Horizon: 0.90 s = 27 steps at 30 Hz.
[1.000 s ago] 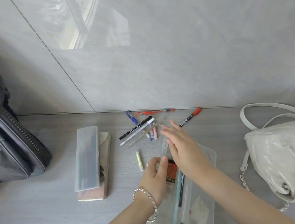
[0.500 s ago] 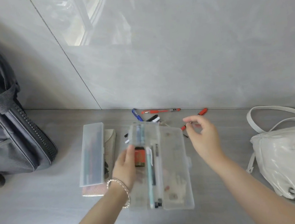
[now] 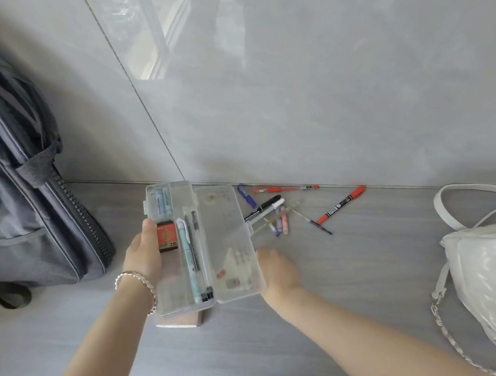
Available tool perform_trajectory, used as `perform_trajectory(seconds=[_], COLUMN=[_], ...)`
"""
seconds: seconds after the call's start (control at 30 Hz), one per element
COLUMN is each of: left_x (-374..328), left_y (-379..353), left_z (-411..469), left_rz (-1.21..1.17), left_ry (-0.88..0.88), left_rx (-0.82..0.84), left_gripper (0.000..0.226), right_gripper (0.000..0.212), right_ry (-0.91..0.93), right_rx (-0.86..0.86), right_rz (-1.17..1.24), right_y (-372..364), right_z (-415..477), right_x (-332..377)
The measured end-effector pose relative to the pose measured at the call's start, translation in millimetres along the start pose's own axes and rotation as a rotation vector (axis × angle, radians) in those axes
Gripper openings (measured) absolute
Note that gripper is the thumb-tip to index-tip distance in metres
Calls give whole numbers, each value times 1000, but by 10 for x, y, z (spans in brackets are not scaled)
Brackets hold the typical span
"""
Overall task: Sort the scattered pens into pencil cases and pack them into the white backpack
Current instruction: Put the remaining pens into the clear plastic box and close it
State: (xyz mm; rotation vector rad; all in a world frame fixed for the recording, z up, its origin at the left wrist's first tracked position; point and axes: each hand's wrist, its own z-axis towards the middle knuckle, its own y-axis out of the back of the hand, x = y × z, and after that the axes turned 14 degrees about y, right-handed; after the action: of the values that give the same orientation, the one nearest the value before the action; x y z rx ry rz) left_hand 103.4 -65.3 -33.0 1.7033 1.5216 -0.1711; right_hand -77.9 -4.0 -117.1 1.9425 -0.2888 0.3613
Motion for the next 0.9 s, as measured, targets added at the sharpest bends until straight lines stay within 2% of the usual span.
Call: perform_trajectory(seconds=[0.1,0.27,0.4,0.47,0.6,0.73,0.83,0.9], left_x=[45,103,138,171,206,207,230,252], left_y=[21,-8,-62,-64,-80,-83,-87,-124], left_z=[-10,-18,-40,-33,-38,-89,-119,-172], left_rz=[3,-16,3,-3,-10,34,28,35], left_ry=[9,14,-9,3,16,-12,-17,-26], left_rx=[2,17,28,41,41,34,32,43], left_gripper=[58,54,51,56,57,57,59,53], right_gripper=[32,17,5,6,32,20,18,24], right_ry=[14,-6,-18,-5,89,30,-70,-135], right_rx=[-33,-47,-198,-134,96,142,59,-101], right_rz=[5,145,309,285,97,158,261,425], right_y=[33,123,341,362,143,-2,105,314], right_z=[17,-131,-261,-354,-435,-404,-367,-355], right_x=[-17,-265,-411,-398,-267,-255,-382,-462])
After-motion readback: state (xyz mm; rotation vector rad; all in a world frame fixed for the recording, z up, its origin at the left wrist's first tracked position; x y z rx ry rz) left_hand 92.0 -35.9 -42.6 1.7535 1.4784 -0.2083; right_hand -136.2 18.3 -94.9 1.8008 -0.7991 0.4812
